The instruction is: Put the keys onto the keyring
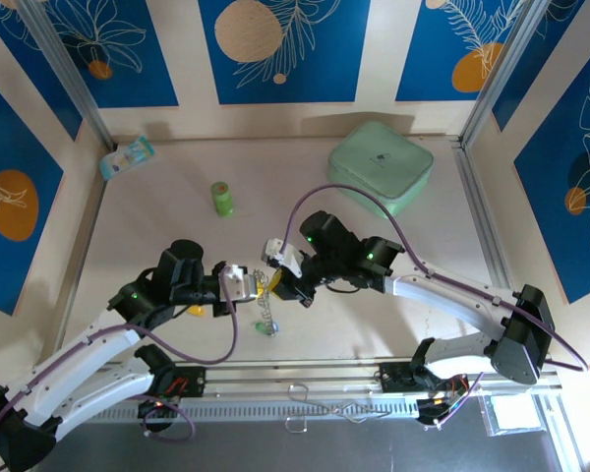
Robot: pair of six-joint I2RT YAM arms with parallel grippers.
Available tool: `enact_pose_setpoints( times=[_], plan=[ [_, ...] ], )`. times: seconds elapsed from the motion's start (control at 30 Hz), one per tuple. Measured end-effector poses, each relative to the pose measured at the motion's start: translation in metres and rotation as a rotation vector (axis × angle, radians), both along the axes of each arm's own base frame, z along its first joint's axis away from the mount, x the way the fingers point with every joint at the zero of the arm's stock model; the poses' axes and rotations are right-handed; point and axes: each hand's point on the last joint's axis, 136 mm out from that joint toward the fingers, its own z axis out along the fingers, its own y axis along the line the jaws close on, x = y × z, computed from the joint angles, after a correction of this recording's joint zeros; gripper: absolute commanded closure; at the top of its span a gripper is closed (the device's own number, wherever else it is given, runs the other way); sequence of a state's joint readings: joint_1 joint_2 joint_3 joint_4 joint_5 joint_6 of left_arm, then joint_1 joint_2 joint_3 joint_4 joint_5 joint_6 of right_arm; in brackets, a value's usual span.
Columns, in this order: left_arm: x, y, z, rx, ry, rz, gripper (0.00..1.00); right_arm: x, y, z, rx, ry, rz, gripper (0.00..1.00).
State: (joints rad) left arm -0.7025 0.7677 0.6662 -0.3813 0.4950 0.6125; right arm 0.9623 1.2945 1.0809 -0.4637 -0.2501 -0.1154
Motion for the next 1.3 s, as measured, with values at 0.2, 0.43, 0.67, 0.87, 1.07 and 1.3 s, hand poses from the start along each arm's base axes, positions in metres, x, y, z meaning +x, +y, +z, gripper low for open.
enact_pose_setpoints(
  times=[0.2, 0.43, 0.67, 0.87, 1.07, 1.3],
  plan=[
    [0.0, 0.0, 0.0, 0.005, -0.023, -0.015, 1.0, 0.004, -0.001, -0.002, -0.011, 0.005, -0.032, 1.0],
    [-0.001, 0.002, 0.004, 0.005, -0.064, -0.024, 1.0, 0.008, 0.0, -0.006, -0.02, 0.039, -0.061, 1.0],
    [-0.003, 0.004, 0.007, -0.009, -0.127, -0.039, 1.0, 0.008, 0.001, -0.002, 0.004, 0.08, -0.062, 1.0],
    [-0.003, 0.004, 0.008, -0.036, -0.157, -0.037, 1.0, 0.008, 0.001, 0.0, 0.017, 0.1, -0.06, 0.84],
    [-0.004, 0.0, 0.011, -0.112, -0.121, -0.017, 1.0, 0.02, -0.002, 0.003, 0.046, 0.093, -0.097, 0.66],
    [-0.003, -0.004, 0.005, -0.231, -0.017, 0.037, 1.0, 0.007, -0.034, 0.015, 0.177, -0.079, -0.054, 0.66]
  ],
)
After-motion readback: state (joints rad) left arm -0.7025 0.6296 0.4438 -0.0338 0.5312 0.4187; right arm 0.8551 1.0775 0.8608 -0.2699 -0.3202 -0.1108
